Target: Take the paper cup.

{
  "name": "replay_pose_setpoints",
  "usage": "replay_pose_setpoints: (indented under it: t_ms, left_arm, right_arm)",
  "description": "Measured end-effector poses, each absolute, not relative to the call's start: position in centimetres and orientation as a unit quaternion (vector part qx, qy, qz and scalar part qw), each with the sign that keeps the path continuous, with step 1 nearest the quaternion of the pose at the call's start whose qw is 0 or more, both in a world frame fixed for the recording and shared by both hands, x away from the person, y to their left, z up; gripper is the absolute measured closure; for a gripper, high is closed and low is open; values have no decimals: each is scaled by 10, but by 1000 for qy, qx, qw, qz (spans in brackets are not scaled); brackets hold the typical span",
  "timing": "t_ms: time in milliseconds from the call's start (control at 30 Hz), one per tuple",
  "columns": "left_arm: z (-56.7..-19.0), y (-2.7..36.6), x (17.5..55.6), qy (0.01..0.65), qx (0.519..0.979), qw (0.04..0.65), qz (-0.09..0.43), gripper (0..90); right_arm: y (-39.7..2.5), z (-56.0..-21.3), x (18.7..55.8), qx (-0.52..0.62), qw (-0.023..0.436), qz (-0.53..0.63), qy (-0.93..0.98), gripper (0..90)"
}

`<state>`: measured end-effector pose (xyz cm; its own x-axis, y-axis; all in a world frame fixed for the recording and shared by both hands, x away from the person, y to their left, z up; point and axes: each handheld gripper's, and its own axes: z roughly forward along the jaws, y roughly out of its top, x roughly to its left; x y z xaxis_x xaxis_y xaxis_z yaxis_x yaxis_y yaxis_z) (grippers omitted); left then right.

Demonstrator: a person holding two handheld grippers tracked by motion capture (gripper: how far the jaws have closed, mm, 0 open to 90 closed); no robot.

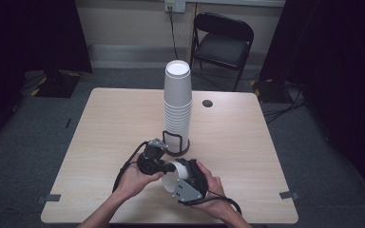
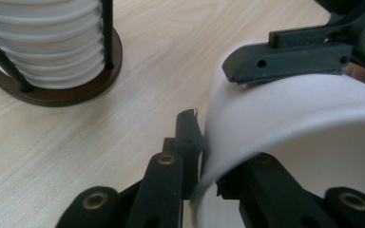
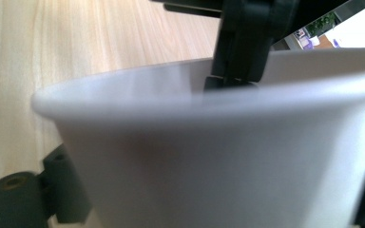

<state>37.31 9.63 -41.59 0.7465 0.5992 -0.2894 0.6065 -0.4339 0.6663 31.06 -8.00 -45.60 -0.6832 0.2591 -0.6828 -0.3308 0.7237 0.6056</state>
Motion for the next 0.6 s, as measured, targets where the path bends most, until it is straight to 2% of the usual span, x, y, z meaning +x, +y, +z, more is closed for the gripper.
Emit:
replay_pose_setpoints:
  t_ms: [133, 233, 367, 467, 600]
  left_arm:
    - [-416, 96, 372, 356, 838, 412, 0, 797]
    - [-416, 96, 372, 362, 831, 422, 5, 701]
    - [-414, 98, 370, 360, 826, 433, 26, 650]
    - [-412, 100, 369, 364, 819, 441, 49, 555]
    - [-410, 103, 368, 357, 816, 450, 63, 490]
  right_arm:
    - [-83, -454, 312, -9, 391, 386, 836, 111]
    - [-85, -453, 312, -1, 383, 391, 837, 111]
    - [-89, -454, 315, 18, 373, 397, 838, 112]
    - [-93, -453, 317, 30, 367, 406, 836, 112]
    - [-98, -452, 321, 47, 359, 414, 835, 112]
